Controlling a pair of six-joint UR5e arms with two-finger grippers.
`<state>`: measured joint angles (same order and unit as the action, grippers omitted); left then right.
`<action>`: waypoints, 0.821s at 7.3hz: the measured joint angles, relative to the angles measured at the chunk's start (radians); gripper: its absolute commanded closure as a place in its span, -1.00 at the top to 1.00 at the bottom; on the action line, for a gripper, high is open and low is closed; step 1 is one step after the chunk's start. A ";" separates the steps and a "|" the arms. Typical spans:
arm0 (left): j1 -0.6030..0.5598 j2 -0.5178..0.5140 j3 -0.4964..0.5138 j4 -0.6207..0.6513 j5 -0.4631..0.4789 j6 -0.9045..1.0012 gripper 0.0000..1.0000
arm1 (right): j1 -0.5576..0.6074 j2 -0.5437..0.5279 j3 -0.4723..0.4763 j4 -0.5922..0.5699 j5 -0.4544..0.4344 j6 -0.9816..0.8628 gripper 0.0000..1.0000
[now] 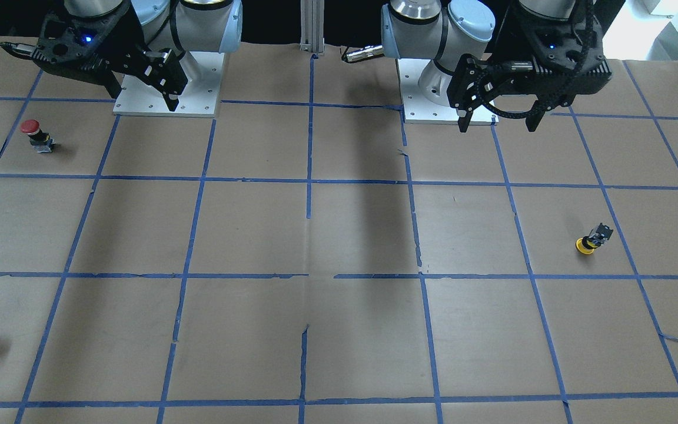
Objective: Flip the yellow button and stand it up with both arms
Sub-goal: 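Lower the left gripper over the yellow button lying on its side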
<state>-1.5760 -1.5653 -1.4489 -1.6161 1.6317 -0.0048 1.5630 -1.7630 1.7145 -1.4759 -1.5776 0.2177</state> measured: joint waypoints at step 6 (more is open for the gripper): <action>0.099 0.012 -0.047 -0.038 0.000 0.198 0.99 | 0.002 -0.009 0.006 -0.003 -0.003 -0.029 1.00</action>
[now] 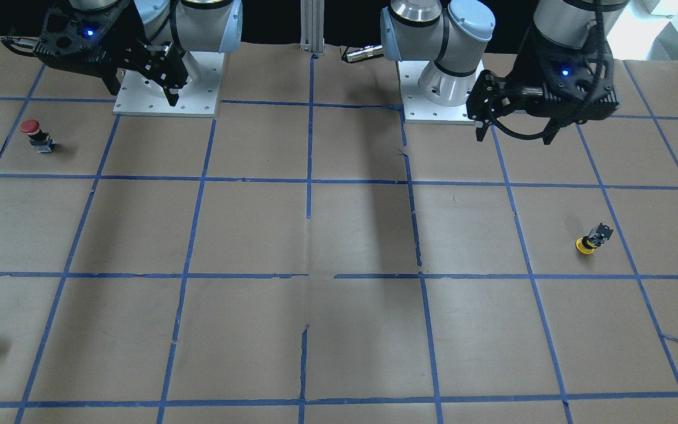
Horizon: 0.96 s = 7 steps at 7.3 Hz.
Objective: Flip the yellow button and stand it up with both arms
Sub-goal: 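Lower the left gripper over the yellow button lying on its side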
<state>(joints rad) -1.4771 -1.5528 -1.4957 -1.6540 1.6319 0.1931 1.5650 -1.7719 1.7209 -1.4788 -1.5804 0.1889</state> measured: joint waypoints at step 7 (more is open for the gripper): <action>0.438 -0.185 -0.101 0.149 0.000 0.592 0.99 | -0.002 -0.001 0.000 -0.009 0.002 -0.002 1.00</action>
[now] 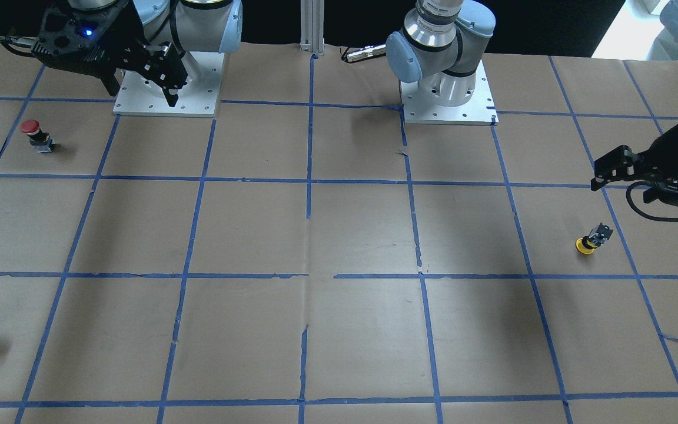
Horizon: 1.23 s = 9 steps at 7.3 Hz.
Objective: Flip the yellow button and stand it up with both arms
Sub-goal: 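Lower the left gripper over the yellow button lying on its side, then close the left gripper on the yellow button's body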
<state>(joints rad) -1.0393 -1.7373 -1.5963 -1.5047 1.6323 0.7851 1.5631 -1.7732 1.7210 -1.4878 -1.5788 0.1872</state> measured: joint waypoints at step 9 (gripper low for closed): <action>0.175 -0.113 -0.297 0.490 -0.038 0.643 0.81 | 0.004 -0.002 0.002 0.002 0.002 0.000 1.00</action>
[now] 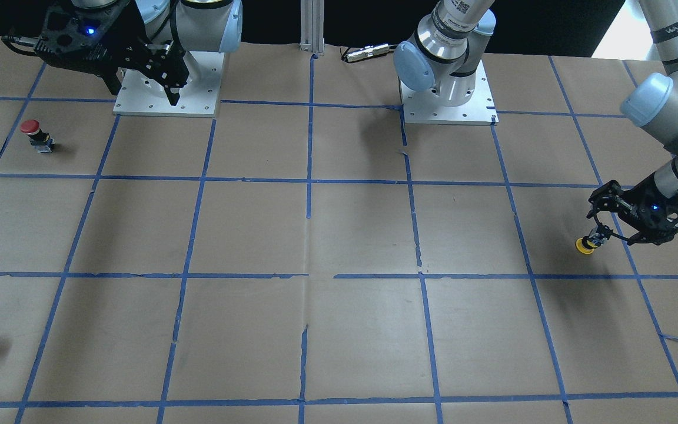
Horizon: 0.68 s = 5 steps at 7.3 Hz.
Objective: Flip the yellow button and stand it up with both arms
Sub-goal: 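Close the left gripper on the yellow button's body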
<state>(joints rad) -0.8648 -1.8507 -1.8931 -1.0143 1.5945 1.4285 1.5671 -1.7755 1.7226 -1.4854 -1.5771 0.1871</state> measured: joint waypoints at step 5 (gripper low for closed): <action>0.001 -0.013 -0.008 0.011 -0.019 0.060 0.24 | -0.002 -0.001 0.001 0.009 -0.012 0.000 1.00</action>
<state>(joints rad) -0.8637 -1.8633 -1.9011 -1.0036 1.5753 1.4890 1.5648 -1.7763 1.7231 -1.4761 -1.5890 0.1876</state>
